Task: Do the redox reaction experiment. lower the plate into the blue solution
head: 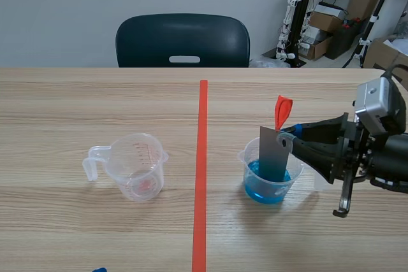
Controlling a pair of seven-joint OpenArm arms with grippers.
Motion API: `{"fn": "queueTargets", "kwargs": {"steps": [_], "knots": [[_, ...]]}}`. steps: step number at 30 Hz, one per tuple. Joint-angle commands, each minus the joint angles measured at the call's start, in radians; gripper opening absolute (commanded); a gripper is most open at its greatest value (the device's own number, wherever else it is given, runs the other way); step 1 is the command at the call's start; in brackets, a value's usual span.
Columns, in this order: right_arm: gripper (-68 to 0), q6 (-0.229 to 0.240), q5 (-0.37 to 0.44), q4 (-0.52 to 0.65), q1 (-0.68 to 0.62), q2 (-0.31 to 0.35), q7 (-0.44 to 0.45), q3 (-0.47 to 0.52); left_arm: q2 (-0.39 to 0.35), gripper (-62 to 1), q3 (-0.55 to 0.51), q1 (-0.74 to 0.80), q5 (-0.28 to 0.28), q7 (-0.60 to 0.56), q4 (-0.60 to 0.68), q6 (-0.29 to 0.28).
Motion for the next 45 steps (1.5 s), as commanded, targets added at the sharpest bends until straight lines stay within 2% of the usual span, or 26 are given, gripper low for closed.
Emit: {"fn": "queueTargets", "kwargs": {"steps": [1, 45], "knots": [[-66.9, 0.0, 0.015, 0.014, 0.017, 0.003, 0.014, 0.005, -0.004, 0.8, 0.0, 0.003, -0.006, -0.046, 0.013, 0.001], [-66.9, 0.0, 0.015, 0.014, 0.014, 0.003, -0.012, 0.005, -0.004, 0.8, 0.0, 0.003, -0.006, -0.046, 0.013, 0.001]]}}
